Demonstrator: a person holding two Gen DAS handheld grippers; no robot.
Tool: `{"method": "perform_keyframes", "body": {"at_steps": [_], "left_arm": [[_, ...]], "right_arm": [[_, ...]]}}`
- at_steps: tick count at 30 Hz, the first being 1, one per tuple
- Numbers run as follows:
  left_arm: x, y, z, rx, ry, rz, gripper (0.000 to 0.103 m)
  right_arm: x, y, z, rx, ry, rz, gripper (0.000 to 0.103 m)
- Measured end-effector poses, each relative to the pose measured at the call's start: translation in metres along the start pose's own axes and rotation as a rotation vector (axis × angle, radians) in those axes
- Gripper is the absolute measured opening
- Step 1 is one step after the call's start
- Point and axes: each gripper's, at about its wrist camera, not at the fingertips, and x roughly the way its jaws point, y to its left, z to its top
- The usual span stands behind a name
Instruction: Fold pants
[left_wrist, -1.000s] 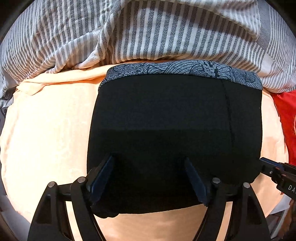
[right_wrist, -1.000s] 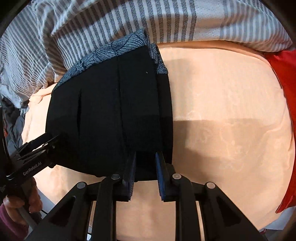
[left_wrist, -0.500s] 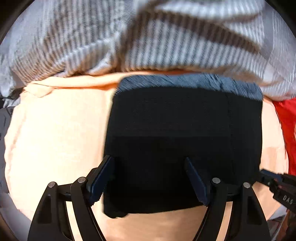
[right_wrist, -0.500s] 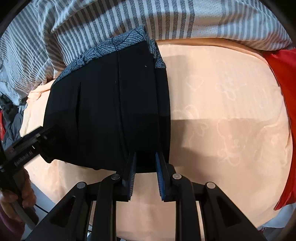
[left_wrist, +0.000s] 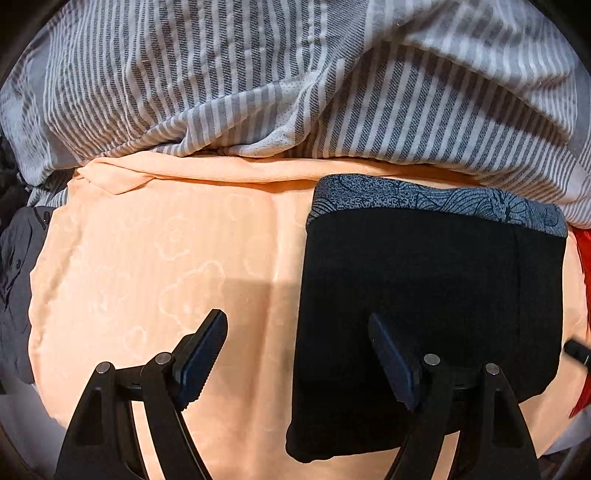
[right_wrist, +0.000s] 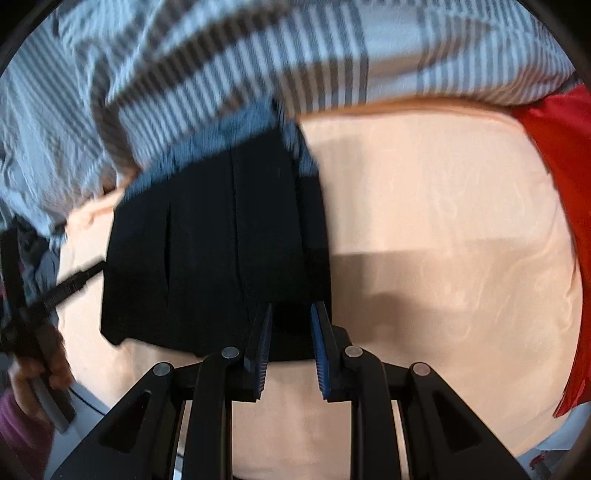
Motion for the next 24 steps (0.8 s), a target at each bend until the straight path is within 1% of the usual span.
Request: {"method": "perform_keyframes", "body": {"at_steps": [3,4,5,6,7,9,12,13,14,15,16,17,19,23,24], "left_arm": [[0.003,-0.005,0.001,0.003,0.007,-0.005,0.08],[0.004,-0.007,0.0,0.005,0.01,-0.007,0.08],[0.004,-0.009,0.0,0.009,0.012,-0.007,0.08],[0.003,-0.01,-0.001,0.014,0.012,-0.006,0.08],[0.003,-0.01,-0.001,0.017,0.012,-0.005,0.08],[0.002,-0.007,-0.001,0.02,0.01,-0.005,0.08],[0.001,-0.002,0.001,0.013,0.009,-0.012,0.08],[0.0,0.0,0.002,0.014,0.006,-0.007,0.08],[0.0,0.0,0.003,0.017,0.004,-0.002,0.08],[0.0,0.0,0.004,0.02,0.001,-0.004,0.08],[0.0,-0.001,0.005,0.021,-0.001,-0.007,0.08],[0.0,-0.003,0.005,0.026,-0.002,-0.01,0.08],[0.002,-0.006,0.004,0.041,0.002,-0.012,0.08],[0.007,-0.014,0.0,0.061,0.02,-0.019,0.08],[0.007,-0.015,-0.001,0.068,0.021,-0.02,0.08]], "right_arm": [[-0.002,0.001,0.024,0.025,-0.034,0.026,0.024],[-0.001,0.001,0.033,0.039,-0.043,0.046,0.029],[0.0,0.001,0.043,0.055,-0.054,0.071,0.035],[0.002,0.001,0.054,0.07,-0.064,0.092,0.052],[0.004,0.0,0.063,0.08,-0.072,0.098,0.064],[0.007,0.0,0.078,0.089,-0.094,0.104,0.064],[0.013,0.001,0.098,0.076,-0.097,0.132,0.064],[0.016,0.001,0.103,0.068,-0.089,0.148,0.061],[0.02,0.002,0.107,0.065,-0.074,0.163,0.054],[0.021,0.003,0.108,0.064,-0.065,0.175,0.034],[0.021,0.005,0.109,0.054,-0.057,0.177,0.019],[0.019,0.008,0.109,0.043,-0.06,0.168,0.013],[0.015,0.012,0.107,0.013,-0.061,0.158,0.01],[0.018,0.013,0.103,-0.049,-0.036,0.039,0.01],[0.02,0.012,0.102,-0.057,-0.032,0.008,0.004]]}}
